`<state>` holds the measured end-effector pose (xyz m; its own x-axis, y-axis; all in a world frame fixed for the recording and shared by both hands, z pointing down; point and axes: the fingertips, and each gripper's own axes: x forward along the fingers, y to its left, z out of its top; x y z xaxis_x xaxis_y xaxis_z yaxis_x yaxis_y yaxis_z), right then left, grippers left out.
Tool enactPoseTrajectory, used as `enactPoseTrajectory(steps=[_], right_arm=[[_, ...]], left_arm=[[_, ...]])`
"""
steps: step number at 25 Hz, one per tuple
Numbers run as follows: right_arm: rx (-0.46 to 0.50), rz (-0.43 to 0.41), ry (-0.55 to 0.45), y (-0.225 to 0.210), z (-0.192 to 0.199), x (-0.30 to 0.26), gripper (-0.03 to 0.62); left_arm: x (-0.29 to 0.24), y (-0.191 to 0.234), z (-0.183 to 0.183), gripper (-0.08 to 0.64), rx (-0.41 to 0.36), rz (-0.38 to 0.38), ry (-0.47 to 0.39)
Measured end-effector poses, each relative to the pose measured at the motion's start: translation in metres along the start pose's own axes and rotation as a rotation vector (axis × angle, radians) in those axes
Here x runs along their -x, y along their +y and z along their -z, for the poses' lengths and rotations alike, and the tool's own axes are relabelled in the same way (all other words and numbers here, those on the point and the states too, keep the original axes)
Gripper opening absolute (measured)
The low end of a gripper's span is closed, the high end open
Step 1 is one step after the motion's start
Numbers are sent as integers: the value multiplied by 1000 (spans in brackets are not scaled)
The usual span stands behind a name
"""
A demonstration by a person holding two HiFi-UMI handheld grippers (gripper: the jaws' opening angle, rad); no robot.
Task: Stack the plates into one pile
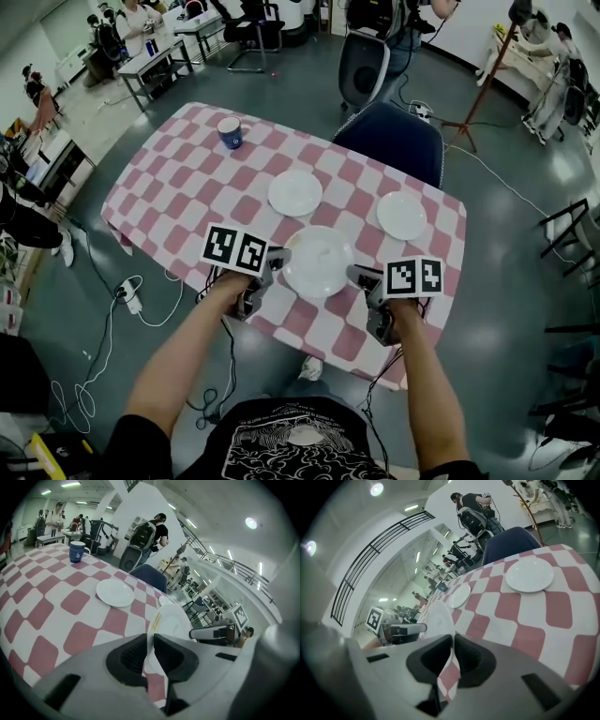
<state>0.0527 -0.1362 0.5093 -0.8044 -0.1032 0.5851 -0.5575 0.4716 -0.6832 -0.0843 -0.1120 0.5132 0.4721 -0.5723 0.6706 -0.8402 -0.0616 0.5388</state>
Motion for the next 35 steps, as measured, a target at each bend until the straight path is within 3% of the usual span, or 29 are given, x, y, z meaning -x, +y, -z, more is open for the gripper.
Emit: enactPoseTrajectory(steps=[16, 26, 35], right_arm=[[59, -36, -30, 46, -76, -21, 31], [-36, 22, -56, 47, -134, -86, 31], [-173, 126, -76, 13, -151, -137, 32]], left_arm=[[39, 22, -79, 52, -26, -34, -73], [19, 91, -147, 52, -45, 16, -5], [-32, 143, -176, 55, -72, 66, 109]])
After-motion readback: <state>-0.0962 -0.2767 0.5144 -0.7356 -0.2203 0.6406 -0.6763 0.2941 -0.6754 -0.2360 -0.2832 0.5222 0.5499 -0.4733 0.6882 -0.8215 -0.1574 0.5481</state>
